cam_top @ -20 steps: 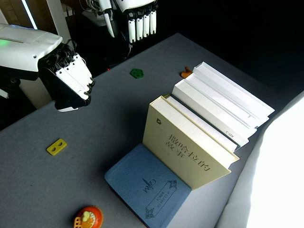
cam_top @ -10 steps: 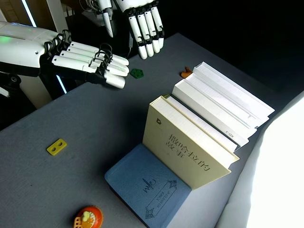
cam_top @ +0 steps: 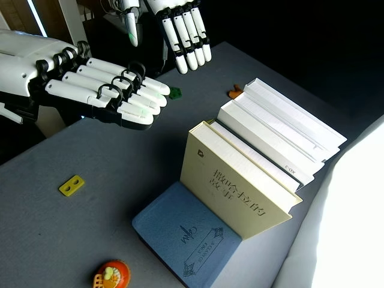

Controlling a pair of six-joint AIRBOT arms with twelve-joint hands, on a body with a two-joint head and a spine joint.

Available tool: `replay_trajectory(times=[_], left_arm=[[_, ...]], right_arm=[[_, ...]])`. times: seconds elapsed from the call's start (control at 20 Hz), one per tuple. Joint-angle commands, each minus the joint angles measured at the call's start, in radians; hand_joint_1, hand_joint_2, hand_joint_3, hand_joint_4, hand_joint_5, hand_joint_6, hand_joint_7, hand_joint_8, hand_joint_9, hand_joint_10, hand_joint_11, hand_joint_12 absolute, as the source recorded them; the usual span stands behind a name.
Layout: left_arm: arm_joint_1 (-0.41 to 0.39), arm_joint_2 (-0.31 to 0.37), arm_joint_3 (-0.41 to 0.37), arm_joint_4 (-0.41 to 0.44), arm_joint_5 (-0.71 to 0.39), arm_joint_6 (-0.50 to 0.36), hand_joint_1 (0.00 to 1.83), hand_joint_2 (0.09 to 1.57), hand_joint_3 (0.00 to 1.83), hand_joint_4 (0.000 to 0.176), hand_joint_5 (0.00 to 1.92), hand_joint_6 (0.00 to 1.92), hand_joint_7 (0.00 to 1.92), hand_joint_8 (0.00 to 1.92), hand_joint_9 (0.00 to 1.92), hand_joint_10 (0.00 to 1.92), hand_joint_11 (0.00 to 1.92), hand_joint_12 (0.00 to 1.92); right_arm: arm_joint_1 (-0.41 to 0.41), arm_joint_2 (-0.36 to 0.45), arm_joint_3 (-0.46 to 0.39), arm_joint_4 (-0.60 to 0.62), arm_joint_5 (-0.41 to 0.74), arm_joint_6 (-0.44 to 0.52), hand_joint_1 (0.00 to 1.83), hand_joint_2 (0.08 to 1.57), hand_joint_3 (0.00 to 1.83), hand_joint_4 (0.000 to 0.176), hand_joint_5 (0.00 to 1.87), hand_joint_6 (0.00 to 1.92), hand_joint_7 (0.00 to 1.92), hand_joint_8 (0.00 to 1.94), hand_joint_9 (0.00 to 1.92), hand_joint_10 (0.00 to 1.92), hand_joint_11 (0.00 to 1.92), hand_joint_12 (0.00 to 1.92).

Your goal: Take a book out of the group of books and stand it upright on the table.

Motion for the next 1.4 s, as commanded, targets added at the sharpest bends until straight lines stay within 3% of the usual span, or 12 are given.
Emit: replay_trajectory(times=[0.0, 0.1, 0.2, 0.55, 0.6, 0.7, 0.85, 0.9, 1.05, 1.1, 1.35], left_arm=[[-0.009, 0.006, 0.003, 0.079, 0.021, 0.001, 0.00, 1.40, 0.00, 0.000, 0.00, 0.00, 0.01, 0.00, 0.01, 0.00, 0.00, 0.04], [-0.009, 0.006, 0.003, 0.079, 0.021, 0.001, 0.11, 1.45, 0.00, 0.000, 0.07, 0.01, 0.10, 0.01, 0.09, 0.01, 0.00, 0.27], [-0.009, 0.006, 0.002, 0.079, 0.021, 0.001, 0.01, 1.50, 0.01, 0.000, 0.01, 0.00, 0.02, 0.00, 0.01, 0.00, 0.00, 0.14], [-0.009, 0.006, 0.002, 0.076, 0.023, 0.001, 0.00, 1.44, 0.00, 0.000, 0.00, 0.00, 0.05, 0.01, 0.04, 0.01, 0.00, 0.16], [-0.009, 0.006, 0.002, 0.076, 0.023, 0.001, 0.00, 1.38, 0.00, 0.000, 0.00, 0.00, 0.04, 0.00, 0.01, 0.01, 0.00, 0.07], [-0.009, 0.006, 0.003, 0.076, 0.023, 0.001, 0.00, 1.35, 0.00, 0.000, 0.00, 0.00, 0.03, 0.00, 0.01, 0.00, 0.00, 0.08], [-0.007, 0.007, 0.006, 0.076, 0.018, 0.001, 0.00, 1.35, 0.00, 0.000, 0.00, 0.00, 0.03, 0.00, 0.01, 0.00, 0.00, 0.08], [-0.006, 0.007, 0.008, 0.076, 0.012, 0.001, 0.00, 1.34, 0.00, 0.000, 0.01, 0.00, 0.03, 0.00, 0.02, 0.00, 0.00, 0.14], [-0.005, 0.009, 0.013, 0.076, -0.029, 0.000, 0.00, 1.35, 0.00, 0.000, 0.02, 0.00, 0.04, 0.00, 0.03, 0.00, 0.00, 0.14], [-0.004, 0.010, 0.015, 0.076, -0.032, 0.000, 0.00, 1.35, 0.00, 0.000, 0.01, 0.00, 0.03, 0.00, 0.02, 0.00, 0.00, 0.13], [-0.001, 0.011, 0.016, 0.076, -0.042, 0.000, 0.00, 1.34, 0.00, 0.000, 0.01, 0.00, 0.03, 0.00, 0.03, 0.00, 0.00, 0.16]], right_arm=[[0.000, -0.003, -0.004, -0.040, 0.146, -0.010, 0.05, 1.25, 0.00, 0.000, 0.00, 0.00, 0.00, 0.00, 0.00, 0.00, 0.00, 0.00], [-0.029, -0.045, 0.007, -0.040, 0.213, -0.015, 0.02, 1.26, 0.00, 0.000, 0.00, 0.00, 0.00, 0.00, 0.00, 0.00, 0.00, 0.00], [-0.031, -0.076, 0.028, -0.039, 0.208, -0.015, 0.04, 1.26, 0.00, 0.000, 0.00, 0.00, 0.00, 0.00, 0.00, 0.00, 0.00, 0.00], [0.052, -0.168, 0.111, 0.008, 0.192, 0.016, 0.07, 1.25, 0.00, 0.000, 0.00, 0.00, 0.00, 0.00, 0.00, 0.00, 0.00, 0.00], [0.066, -0.178, 0.119, 0.018, 0.186, 0.016, 0.01, 1.24, 0.00, 0.008, 0.14, 0.06, 0.00, 0.00, 0.00, 0.00, 0.00, 0.00], [0.108, -0.203, 0.142, 0.074, 0.137, 0.000, 0.01, 1.24, 0.00, 0.033, 0.31, 0.08, 0.02, 0.00, 0.00, 0.00, 0.00, 0.00], [0.135, -0.248, 0.178, 0.120, 0.130, -0.014, 0.00, 1.25, 0.00, 0.034, 0.41, 0.11, 0.04, 0.01, 0.00, 0.00, 0.00, 0.00], [0.138, -0.260, 0.188, 0.127, 0.130, -0.015, 0.01, 1.25, 0.00, 0.015, 0.49, 0.10, 0.06, 0.00, 0.00, 0.00, 0.00, 0.00], [0.146, -0.296, 0.214, 0.128, 0.135, -0.015, 0.00, 1.25, 0.00, 0.023, 0.51, 0.09, 0.05, 0.00, 0.00, 0.00, 0.00, 0.00], [0.148, -0.308, 0.224, 0.128, 0.140, -0.016, 0.02, 1.25, 0.00, 0.014, 0.55, 0.10, 0.07, 0.01, 0.00, 0.00, 0.00, 0.00], [0.161, -0.363, 0.271, 0.128, 0.141, -0.024, 0.05, 1.25, 0.00, 0.007, 0.66, 0.12, 0.09, 0.01, 0.00, 0.00, 0.00, 0.00]])
